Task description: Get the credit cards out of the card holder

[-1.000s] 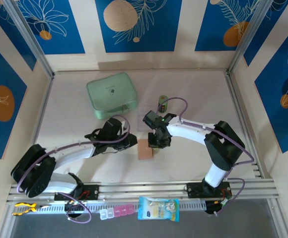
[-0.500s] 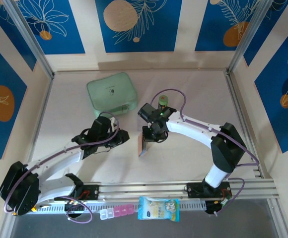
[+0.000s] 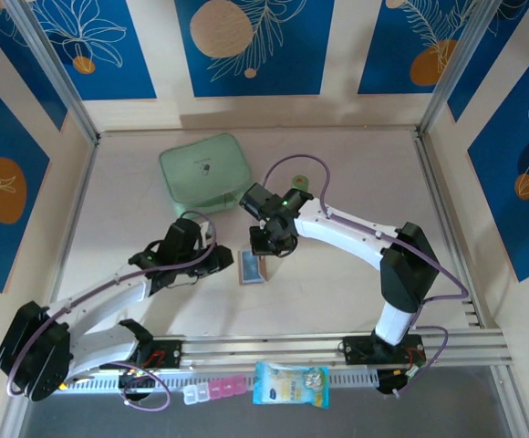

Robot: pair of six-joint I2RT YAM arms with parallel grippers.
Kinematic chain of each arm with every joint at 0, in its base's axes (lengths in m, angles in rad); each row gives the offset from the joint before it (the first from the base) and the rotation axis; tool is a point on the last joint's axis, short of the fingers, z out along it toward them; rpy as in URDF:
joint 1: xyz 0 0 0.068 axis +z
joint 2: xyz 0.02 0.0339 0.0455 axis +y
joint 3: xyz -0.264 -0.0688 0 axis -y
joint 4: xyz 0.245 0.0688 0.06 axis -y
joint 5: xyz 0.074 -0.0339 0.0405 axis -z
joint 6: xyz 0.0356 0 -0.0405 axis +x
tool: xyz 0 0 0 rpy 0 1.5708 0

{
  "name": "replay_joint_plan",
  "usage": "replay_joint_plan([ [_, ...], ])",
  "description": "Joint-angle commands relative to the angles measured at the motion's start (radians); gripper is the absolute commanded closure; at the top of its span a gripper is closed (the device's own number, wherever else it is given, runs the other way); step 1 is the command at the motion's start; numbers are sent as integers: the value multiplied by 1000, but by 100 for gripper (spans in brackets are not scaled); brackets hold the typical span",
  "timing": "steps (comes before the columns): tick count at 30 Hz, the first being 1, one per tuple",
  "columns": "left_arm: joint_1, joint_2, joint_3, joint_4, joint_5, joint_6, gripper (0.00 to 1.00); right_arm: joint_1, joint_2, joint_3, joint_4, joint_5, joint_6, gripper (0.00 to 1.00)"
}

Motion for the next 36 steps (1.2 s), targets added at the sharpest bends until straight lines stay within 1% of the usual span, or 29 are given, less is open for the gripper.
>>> replay_joint_plan([
  [1,9,54,15,21,64,41,80,7,0,33,-48,18,-15,92],
  [9,5,232,42,122,147,35,87,-30,-31,-37,-90,72,-25,92],
  [13,1,288,34,178,164,20,88,-50,-49,-82,-119,133,-31,92],
  [19,-7,357,35,236,187,-3,90,-82,-55,-157,-125,186,-39,92],
  [27,-14,412,38,224,163,-14,91,-89,-1,-199,-102,229,-46,92],
  [33,-19,424,22,242,156,-29,92,-73,83,-184,-110,283,-45,92],
  [36,-22,429,18,238,150,-27,93,-62,117,-179,-104,295,-41,90],
])
